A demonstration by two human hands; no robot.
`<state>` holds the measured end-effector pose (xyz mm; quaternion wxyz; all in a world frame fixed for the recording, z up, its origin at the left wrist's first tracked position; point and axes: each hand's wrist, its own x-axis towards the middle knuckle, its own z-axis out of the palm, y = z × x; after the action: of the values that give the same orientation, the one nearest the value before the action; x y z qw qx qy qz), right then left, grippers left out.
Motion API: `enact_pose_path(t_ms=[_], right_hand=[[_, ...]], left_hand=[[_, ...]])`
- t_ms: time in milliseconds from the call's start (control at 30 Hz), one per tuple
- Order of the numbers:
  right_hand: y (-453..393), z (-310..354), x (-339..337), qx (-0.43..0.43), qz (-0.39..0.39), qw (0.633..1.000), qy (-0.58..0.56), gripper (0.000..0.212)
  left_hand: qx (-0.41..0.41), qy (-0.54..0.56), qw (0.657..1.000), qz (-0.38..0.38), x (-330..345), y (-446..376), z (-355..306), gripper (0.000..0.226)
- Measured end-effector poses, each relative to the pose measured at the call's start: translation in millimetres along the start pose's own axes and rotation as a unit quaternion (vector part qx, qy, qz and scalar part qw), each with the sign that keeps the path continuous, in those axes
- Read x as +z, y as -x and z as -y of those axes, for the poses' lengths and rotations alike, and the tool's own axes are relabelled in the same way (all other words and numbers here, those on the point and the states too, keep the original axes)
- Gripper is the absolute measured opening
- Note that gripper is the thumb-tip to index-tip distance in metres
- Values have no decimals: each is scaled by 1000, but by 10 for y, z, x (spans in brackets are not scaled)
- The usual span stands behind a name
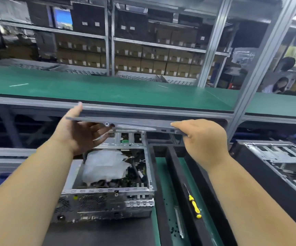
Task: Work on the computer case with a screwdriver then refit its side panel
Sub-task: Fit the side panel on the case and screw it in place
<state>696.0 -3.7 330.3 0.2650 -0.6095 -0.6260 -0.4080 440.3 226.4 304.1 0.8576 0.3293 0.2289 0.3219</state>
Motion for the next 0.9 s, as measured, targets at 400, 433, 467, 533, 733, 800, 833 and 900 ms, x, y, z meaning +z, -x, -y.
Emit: enact_pose_path(t_ms=[400,433,467,533,733,800,833,900], right_hand=[[336,997,510,18,36,997,-69,49],[375,1065,549,20,40,997,-68,49],[412,1153,589,22,47,996,-67,49],[495,1214,638,30,64,995,-74,55],[595,1395,744,51,106,990,-73,60],[622,1378,789,58,127,988,-66,64],[636,1363,816,60,136,987,-65,66],[668,1333,869,67,155,983,-72,69]], left_hand=[[12,-75,993,-96,-1065,530,-240,20],[10,-73,992,-100,-1141,560,-235,17],[10,-75,992,-101,-1227,601,-243,16],[10,-82,992,-100,-1328,619,-206,17],[7,-77,995,-63,-1516,623,-154,25],[8,-85,994,-68,-1557,563,-128,25],[4,-91,993,-76,-1583,529,-112,24],[-8,-105,990,-92,-1624,458,-70,25]])
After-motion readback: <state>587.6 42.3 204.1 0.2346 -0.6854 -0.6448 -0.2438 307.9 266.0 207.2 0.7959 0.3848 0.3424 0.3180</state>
